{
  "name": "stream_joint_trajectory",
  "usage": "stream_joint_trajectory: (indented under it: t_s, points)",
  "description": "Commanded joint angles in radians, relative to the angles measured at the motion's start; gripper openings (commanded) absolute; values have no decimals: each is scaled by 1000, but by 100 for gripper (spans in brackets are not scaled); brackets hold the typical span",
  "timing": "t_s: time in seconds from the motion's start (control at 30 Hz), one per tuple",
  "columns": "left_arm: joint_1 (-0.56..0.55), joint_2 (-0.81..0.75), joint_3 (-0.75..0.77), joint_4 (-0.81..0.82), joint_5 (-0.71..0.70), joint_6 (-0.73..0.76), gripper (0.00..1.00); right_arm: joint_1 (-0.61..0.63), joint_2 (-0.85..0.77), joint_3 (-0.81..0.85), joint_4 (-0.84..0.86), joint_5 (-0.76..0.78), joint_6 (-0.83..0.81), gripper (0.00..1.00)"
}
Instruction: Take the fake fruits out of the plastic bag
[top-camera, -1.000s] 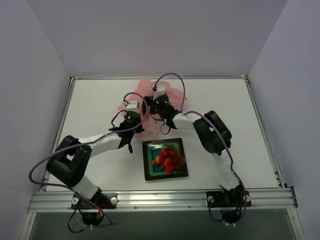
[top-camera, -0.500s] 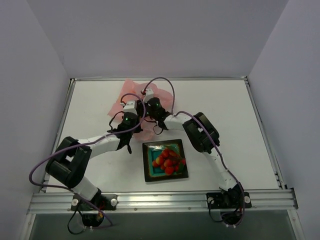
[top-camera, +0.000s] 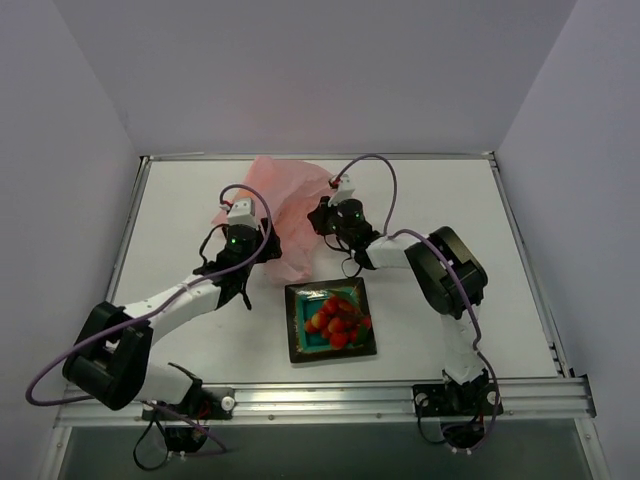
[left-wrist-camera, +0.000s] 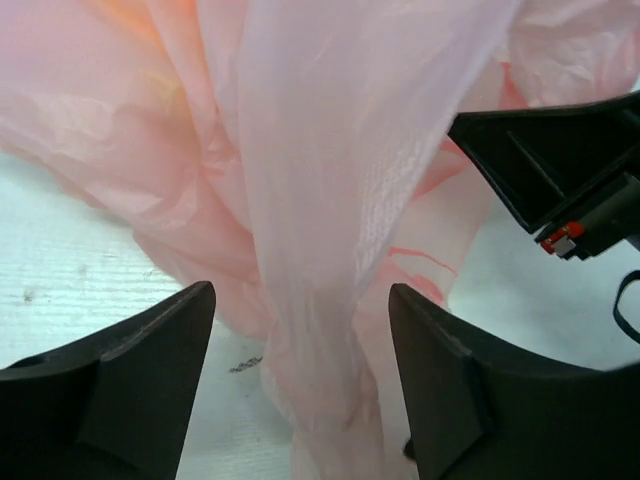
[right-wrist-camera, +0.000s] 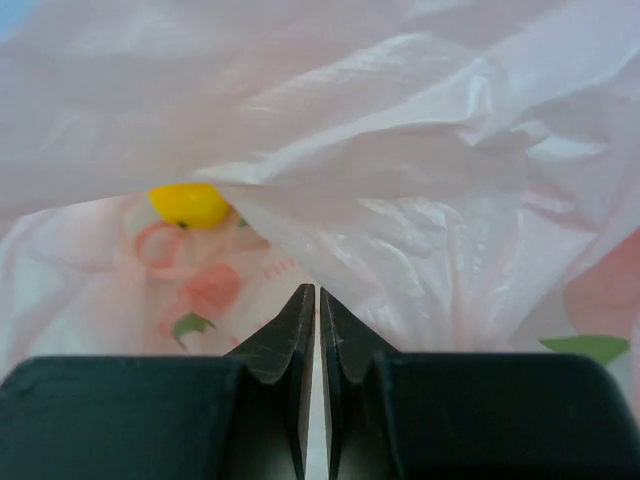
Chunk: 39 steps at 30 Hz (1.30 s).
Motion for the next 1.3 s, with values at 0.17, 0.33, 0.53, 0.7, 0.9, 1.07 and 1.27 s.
stream_joint_trajectory:
  t_s: [0.17,0.33,0.53,0.7,0.9,1.07,1.27]
  points:
    - [54,-246,140,-202,-51,-33,74,20,-44,14,71,-10,5,7]
    - [241,-154,249,-313,-1,-184,71,20,-65,8,71,-26,4,8]
    - [493,100,234,-108,316,-347,70,26,-79,-10,92,-52,30,8]
    - [531,203,237,23,381,-386,72,31,-88,-9,86,-69,33,8]
    - [545,317,254,122,393,-401,72,31,-90,-13,83,-75,33,8]
    - [551,427,286,227,455,-426,52,31,-82,-4,64,-75,30,8]
    - [547,458,346,267,514,-444,2,34,-96,-29,90,-64,39,14]
